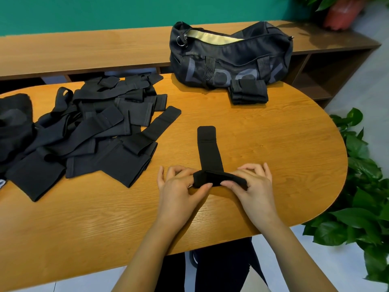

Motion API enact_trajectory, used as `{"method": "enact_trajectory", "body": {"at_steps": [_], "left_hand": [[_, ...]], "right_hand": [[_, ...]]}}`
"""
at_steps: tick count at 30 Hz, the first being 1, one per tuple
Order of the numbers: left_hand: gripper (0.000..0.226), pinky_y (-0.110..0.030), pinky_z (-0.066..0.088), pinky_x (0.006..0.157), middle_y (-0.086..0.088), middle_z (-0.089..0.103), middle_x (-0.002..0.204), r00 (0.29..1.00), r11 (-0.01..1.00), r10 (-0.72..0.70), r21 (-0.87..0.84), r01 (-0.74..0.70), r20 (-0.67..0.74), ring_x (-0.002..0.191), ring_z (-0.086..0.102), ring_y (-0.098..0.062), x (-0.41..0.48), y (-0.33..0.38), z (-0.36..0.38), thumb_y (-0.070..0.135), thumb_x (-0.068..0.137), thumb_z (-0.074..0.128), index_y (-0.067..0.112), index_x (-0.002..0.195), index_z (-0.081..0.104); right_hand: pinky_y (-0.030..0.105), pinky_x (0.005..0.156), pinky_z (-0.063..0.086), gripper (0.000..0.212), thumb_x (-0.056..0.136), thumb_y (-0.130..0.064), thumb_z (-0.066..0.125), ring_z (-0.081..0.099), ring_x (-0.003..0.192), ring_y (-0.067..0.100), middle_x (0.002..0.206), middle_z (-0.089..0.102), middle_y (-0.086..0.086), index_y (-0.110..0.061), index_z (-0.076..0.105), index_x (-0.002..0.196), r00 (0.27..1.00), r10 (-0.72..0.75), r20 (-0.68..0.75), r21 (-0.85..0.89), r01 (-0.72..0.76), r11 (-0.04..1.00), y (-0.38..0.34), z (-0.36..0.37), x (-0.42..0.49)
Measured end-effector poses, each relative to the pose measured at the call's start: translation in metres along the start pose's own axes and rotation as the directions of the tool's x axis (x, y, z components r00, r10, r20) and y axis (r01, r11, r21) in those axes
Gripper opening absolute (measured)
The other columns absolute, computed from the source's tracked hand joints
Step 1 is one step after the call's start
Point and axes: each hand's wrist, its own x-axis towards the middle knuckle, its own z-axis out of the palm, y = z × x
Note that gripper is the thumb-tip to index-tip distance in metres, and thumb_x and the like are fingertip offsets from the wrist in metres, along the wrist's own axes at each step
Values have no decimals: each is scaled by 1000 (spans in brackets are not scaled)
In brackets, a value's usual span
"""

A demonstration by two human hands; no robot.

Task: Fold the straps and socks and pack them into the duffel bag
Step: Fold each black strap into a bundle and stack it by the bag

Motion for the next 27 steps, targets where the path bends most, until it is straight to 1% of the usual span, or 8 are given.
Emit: {"method": "enact_trajectory", "body": {"at_steps": [4,7,11,14,18,22,25,27], "left_hand": [[38,-43,1,117,22,66,96,1000,1000,-11,-10,11,-16,107,40,0,0,1,1,56,83,50,30,95,76],[34,-40,0,116,23,66,94,999,1000,-18,-22,18,-27,107,42,-1,0,3,0,55,84,51,32,96,74],[29,-39,-1,116,24,64,88,1000,1000,-5,-14,4,-18,104,40,4,0,3,0,54,83,54,33,90,72],[30,-42,1,117,22,64,86,999,1000,-18,-17,17,-27,102,42,3,0,3,0,53,83,53,31,90,72],[30,-47,8,118,18,62,81,997,997,-68,-46,66,-46,97,49,-3,1,2,0,51,86,51,30,94,70],[24,-49,13,117,18,55,74,993,995,-100,-24,98,-66,91,50,-4,1,2,0,47,87,56,32,104,62],[58,-39,10,118,15,58,77,989,990,-139,-44,137,-55,96,52,-2,2,2,0,46,86,62,33,138,40],[76,-35,11,115,16,54,81,988,988,-149,-38,147,-49,94,50,-2,2,3,-1,42,85,67,33,148,25]], "right_hand": [[57,113,23,47,84,-61,47,43,93,-2,81,62,-14,-24,75,90,1000,8,3,-31,-8,999,3,2,-1],[51,113,24,52,85,-64,44,47,91,3,80,63,-11,-22,74,91,999,36,14,-34,-36,999,4,2,-2],[52,113,27,73,85,-75,35,47,93,6,81,61,-6,-14,74,98,996,81,38,-44,-80,996,5,3,-2],[54,110,30,68,86,-71,41,41,99,2,87,61,-8,-12,73,99,995,92,41,-55,-90,994,3,1,-3],[58,101,37,53,85,-65,46,39,99,1,84,61,-16,-20,72,94,997,58,40,-90,-54,994,-1,-1,-2],[59,98,41,50,81,-62,55,30,88,-6,78,42,-26,-20,70,102,996,93,-19,-41,-93,995,-6,-2,-1],[42,106,33,73,77,-66,50,40,91,0,79,45,-23,-28,48,139,988,150,43,-35,-148,988,-7,-4,0],[32,101,28,83,76,-67,49,44,88,5,78,44,-21,-35,24,149,987,141,81,-65,-136,989,-5,-4,0]]}}
